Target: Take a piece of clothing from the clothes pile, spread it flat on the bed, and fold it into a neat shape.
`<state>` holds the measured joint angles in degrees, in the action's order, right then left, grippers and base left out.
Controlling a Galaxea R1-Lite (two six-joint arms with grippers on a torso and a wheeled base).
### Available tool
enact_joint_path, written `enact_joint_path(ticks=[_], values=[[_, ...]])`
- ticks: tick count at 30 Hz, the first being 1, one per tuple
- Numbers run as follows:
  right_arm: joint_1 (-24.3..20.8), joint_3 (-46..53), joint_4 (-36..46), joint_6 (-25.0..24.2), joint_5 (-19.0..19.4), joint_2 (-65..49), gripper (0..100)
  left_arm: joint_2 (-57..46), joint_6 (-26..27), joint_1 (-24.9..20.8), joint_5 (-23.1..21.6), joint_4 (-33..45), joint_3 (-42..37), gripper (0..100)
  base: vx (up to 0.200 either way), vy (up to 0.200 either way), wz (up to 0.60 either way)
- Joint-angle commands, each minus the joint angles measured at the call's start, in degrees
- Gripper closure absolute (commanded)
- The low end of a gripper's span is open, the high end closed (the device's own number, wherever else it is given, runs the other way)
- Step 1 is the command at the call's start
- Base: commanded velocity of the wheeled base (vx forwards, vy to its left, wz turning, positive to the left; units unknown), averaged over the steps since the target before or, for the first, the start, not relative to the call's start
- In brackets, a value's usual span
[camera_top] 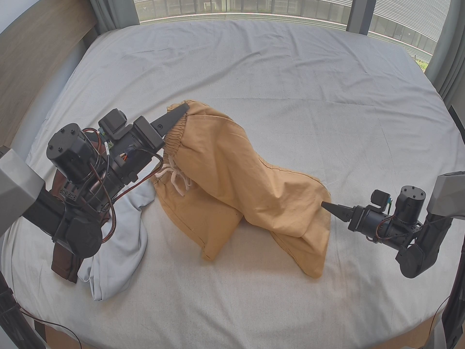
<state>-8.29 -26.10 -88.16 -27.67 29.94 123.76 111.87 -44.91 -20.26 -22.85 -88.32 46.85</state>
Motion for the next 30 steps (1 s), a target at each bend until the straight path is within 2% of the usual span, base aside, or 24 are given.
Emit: enact_joint_path(ticks=[1,9,19,30], values=[[-0.2,-3.7,0.0,-1.0,-1.3,3.1,0,-0.6,0.0,0.7,-0.1,0.0,0.3,100,0.0,0.0,0.0],[-0.7,-3.9,0.0,-1.0,-1.5,7.4,0,0.2,4.2,2.8,-0.3,0.0,1.1,100,0.0,0.0,0.0],[-2.5,-7.5,0.0,-1.2,-1.5,11.1,0,0.3,4.3,2.5,-0.3,0.0,1.0,100,0.0,0.0,0.0],[-4.5,-8.3,-0.1,-8.0,-1.1,7.0,0,0.3,4.3,2.5,-0.2,0.0,1.0,100,0.0,0.0,0.0]])
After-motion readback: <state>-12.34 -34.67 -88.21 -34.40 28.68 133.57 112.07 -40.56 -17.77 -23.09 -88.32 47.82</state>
